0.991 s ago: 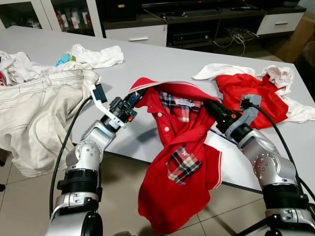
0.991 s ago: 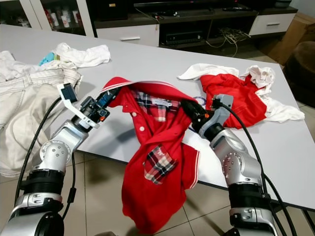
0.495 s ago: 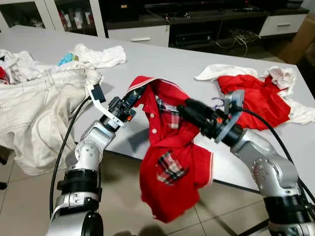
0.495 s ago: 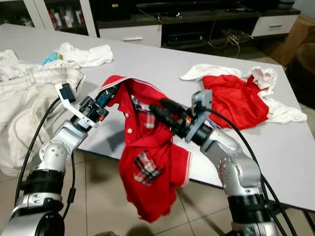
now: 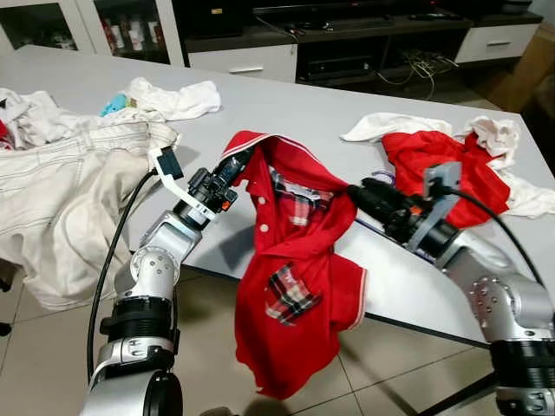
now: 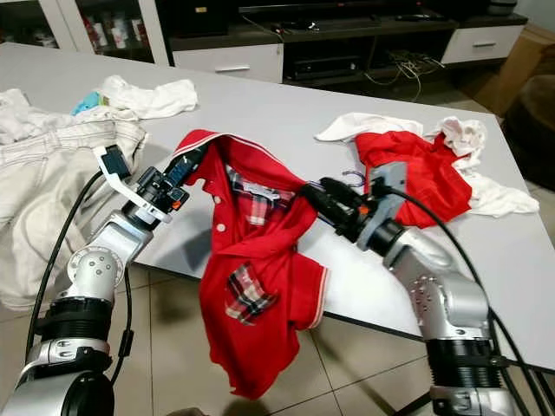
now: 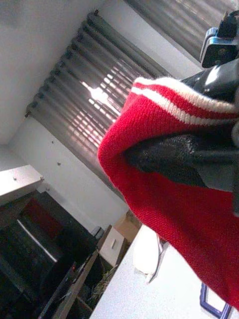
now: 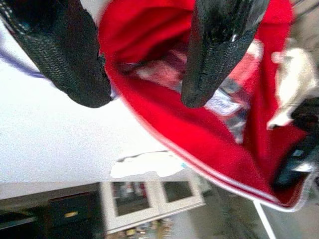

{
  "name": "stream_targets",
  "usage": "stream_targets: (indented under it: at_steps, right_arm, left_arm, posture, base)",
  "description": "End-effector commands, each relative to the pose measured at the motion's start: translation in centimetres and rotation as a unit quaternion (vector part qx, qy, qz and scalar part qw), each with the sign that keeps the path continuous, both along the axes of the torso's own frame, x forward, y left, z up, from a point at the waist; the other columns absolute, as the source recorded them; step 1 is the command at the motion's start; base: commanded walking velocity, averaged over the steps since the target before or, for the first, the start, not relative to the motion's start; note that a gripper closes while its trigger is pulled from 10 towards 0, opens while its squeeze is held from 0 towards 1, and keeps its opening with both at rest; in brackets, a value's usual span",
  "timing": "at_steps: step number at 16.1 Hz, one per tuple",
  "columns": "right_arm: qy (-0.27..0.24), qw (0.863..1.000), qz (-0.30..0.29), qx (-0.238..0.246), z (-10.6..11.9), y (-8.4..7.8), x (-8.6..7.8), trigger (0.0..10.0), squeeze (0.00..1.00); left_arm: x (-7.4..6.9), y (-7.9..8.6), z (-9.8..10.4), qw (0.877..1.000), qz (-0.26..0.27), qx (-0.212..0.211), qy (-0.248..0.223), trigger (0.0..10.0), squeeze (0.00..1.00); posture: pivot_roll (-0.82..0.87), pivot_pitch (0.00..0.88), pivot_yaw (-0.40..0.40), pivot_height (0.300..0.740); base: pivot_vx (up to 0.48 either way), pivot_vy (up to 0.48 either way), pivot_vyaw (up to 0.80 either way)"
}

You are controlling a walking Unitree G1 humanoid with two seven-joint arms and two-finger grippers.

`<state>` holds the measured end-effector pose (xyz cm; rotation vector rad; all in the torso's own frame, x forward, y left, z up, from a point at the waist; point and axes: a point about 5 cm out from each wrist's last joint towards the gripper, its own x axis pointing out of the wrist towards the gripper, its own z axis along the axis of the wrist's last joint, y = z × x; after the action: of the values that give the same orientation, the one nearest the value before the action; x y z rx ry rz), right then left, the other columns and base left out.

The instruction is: Hang hanger

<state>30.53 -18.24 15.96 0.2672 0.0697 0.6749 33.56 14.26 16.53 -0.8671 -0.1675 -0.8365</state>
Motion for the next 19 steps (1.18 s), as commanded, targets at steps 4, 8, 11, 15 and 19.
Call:
stream_targets:
  at_steps: [4, 8, 11, 15, 19]
  right_arm:
    - [-0.026, 0.991, -0.056, -0.115, 0.0, -1.7, 0.9, 10.0, 0.0]
    - [-0.012, 0.984, -0.014, -0.18, -2.1, 0.3, 0.3, 10.0, 0.0]
    - [0.008, 0.975, -0.013, -0.221, -3.7, 1.3, 0.4, 10.0, 0.0]
    - [0.027, 0.963, -0.046, -0.266, -4.9, 1.2, 0.8, 10.0, 0.0]
    - [0.047, 0.949, -0.134, -0.283, -5.2, -0.5, 2.0, 10.0, 0.0]
  left_arm:
    - [0.4, 0.3, 0.6, 1.0, 0.012, -0.005, -0.007, 0.0, 0.0]
    - [0.8, 1.2, 0.8, 1.0, 0.03, 0.001, -0.009, 0.0, 0.0]
    - [0.8, 1.4, 0.9, 0.999, 0.034, 0.005, -0.009, 0.0, 0.0]
    - [0.6, 1.4, 0.7, 0.999, 0.037, 0.005, -0.009, 0.0, 0.0]
    - [0.5, 1.7, 0.5, 0.999, 0.045, 0.003, -0.007, 0.0, 0.0]
  posture:
    - [-0.07, 0.0, 0.014, 0.74]
    - [-0.07, 0.0, 0.014, 0.74]
    - [-0.06, 0.0, 0.015, 0.74]
    - [-0.05, 0.0, 0.003, 0.74]
    - [-0.05, 0.0, -0.009, 0.74]
  base:
    - [0.0, 0.0, 0.0]
    - [0.0, 0.0, 0.0]
    - [0.0, 0.0, 0.0]
    - [0.0, 0.0, 0.0]
    - [0.0, 0.0, 0.0]
